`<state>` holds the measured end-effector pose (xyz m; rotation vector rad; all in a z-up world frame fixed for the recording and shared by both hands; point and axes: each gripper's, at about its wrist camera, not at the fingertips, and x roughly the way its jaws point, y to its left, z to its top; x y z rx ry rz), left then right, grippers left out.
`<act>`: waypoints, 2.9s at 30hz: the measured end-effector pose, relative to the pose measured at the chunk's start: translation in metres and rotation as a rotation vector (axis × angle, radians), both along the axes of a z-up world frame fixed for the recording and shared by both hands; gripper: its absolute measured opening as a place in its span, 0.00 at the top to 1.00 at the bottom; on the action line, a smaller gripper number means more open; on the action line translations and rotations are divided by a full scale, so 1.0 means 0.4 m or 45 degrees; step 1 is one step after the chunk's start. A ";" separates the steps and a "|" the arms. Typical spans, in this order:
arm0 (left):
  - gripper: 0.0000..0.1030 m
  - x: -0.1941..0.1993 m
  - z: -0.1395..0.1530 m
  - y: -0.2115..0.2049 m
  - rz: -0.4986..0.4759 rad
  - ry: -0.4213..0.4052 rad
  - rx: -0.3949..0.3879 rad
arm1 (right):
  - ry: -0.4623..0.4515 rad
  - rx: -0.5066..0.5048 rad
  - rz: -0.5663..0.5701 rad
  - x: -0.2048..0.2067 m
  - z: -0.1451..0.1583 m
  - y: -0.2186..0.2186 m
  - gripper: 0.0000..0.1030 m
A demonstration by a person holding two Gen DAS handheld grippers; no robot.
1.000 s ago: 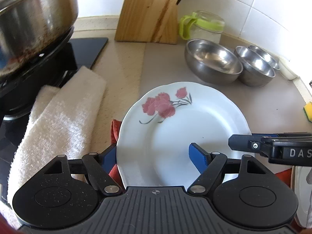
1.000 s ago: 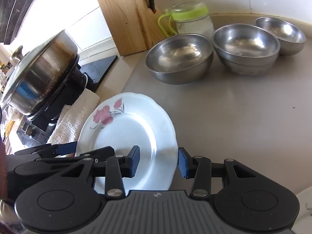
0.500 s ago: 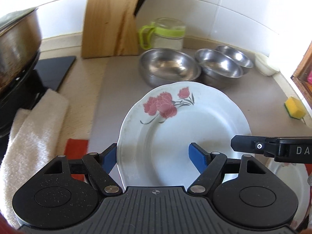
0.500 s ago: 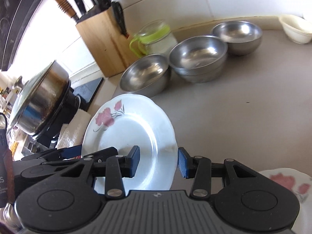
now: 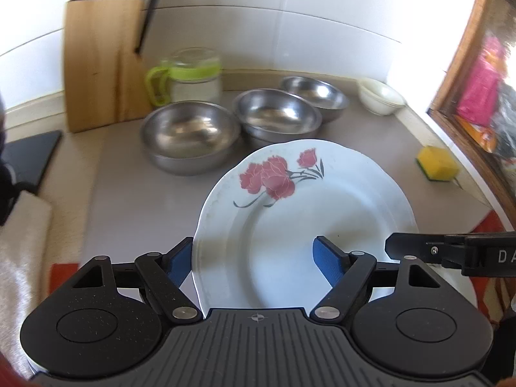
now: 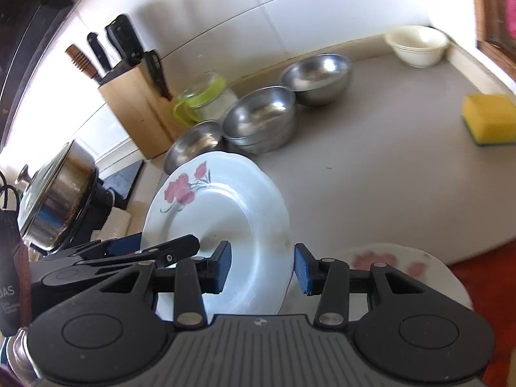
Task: Organize plates and bowls
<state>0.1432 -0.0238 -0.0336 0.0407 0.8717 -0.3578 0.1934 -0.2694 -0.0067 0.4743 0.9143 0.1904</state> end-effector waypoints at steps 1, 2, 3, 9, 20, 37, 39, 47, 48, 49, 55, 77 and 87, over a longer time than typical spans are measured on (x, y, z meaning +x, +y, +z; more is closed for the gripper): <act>0.19 -0.002 -0.001 -0.011 -0.020 0.003 -0.003 | 0.005 0.004 -0.021 -0.011 0.000 -0.010 0.57; 0.19 -0.006 -0.003 -0.021 -0.041 0.004 -0.003 | 0.010 0.004 -0.038 -0.022 -0.001 -0.021 0.57; 0.19 -0.009 -0.004 -0.033 -0.062 0.006 -0.004 | 0.016 0.003 -0.057 -0.033 -0.002 -0.030 0.57; 0.19 -0.025 -0.015 -0.099 -0.190 0.026 -0.003 | 0.050 0.004 -0.171 -0.098 -0.009 -0.085 0.57; 0.19 -0.064 -0.044 -0.196 -0.376 0.063 0.028 | 0.125 -0.005 -0.319 -0.198 -0.030 -0.146 0.57; 0.28 -0.103 -0.087 -0.247 -0.421 0.124 0.062 | 0.150 -0.165 -0.320 -0.239 -0.049 -0.172 0.56; 0.28 -0.107 -0.077 -0.247 -0.422 0.101 0.058 | 0.105 -0.197 -0.323 -0.243 -0.030 -0.173 0.56; 0.24 -0.092 -0.064 -0.222 -0.332 0.078 0.052 | 0.106 -0.197 -0.411 -0.247 -0.049 -0.214 0.56; 0.24 -0.089 -0.067 -0.218 -0.317 0.087 0.055 | 0.118 -0.181 -0.428 -0.249 -0.055 -0.223 0.56; 0.23 -0.085 -0.069 -0.213 -0.305 0.091 0.058 | 0.124 -0.159 -0.434 -0.249 -0.058 -0.230 0.56; 0.23 -0.063 -0.052 -0.165 -0.205 0.075 0.056 | 0.036 -0.140 -0.335 -0.195 -0.034 -0.200 0.56; 0.18 0.055 0.005 0.083 0.211 0.006 0.121 | -0.100 -0.180 0.201 0.152 0.030 0.119 0.55; 0.17 0.159 0.017 0.128 0.311 -0.034 0.155 | -0.056 -0.190 0.262 0.322 0.009 0.219 0.55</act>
